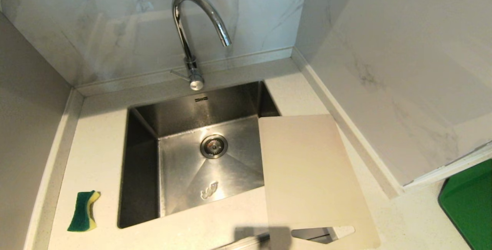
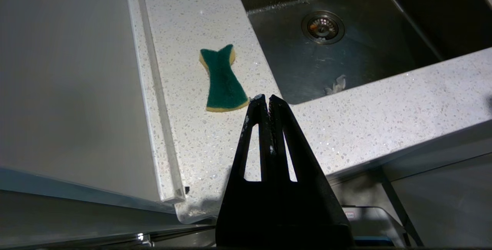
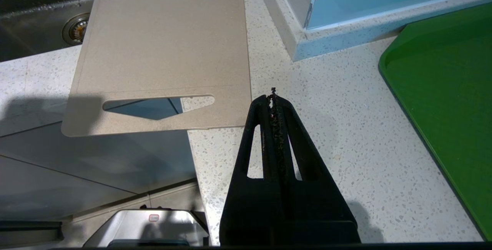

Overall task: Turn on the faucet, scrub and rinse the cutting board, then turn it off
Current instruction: Turn on the tap

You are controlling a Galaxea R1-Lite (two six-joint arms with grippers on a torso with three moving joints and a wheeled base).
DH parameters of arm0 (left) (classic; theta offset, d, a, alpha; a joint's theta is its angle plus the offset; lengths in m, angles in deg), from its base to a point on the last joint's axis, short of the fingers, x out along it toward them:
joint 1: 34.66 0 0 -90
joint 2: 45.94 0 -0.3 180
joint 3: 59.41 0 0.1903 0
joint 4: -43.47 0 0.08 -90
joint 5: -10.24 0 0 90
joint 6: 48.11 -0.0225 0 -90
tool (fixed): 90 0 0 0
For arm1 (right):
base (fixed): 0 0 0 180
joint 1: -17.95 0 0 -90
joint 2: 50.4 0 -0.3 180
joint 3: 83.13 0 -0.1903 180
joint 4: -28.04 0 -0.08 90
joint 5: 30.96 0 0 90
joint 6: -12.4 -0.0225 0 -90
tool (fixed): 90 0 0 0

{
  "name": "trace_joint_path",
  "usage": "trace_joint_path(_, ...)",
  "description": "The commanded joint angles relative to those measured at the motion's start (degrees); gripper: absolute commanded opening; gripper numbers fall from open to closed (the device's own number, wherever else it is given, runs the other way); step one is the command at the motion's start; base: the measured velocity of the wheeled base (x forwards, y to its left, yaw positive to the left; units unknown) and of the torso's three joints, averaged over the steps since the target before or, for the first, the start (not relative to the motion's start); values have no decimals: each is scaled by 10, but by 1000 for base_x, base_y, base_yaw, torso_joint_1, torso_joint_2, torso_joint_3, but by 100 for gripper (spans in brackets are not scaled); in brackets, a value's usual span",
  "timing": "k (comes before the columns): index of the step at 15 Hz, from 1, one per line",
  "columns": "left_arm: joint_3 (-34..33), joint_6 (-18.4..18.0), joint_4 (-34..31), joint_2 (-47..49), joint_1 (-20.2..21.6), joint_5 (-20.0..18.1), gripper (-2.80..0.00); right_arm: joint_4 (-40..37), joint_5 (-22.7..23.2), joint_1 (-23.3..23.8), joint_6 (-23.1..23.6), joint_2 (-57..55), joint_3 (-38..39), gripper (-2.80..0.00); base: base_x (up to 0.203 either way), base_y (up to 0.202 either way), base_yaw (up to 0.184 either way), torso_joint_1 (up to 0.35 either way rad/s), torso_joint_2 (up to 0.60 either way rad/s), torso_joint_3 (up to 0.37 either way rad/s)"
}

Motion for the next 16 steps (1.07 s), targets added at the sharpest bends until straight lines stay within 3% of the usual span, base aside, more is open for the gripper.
trace_joint_path(1, -1, -1, 0, 0, 0, 0, -280, 0, 0, 0, 0, -1, 0, -280, 0, 0, 0, 0, 0, 0)
trace_joint_path(7, 18, -19, -7, 4, 3, 1, -280, 0, 0, 0, 0, -1, 0, -280, 0, 0, 0, 0, 0, 0)
trace_joint_path(16, 318, -49, -19, 221, 3, 27, -280, 0, 0, 0, 0, -1, 0, -280, 0, 0, 0, 0, 0, 0)
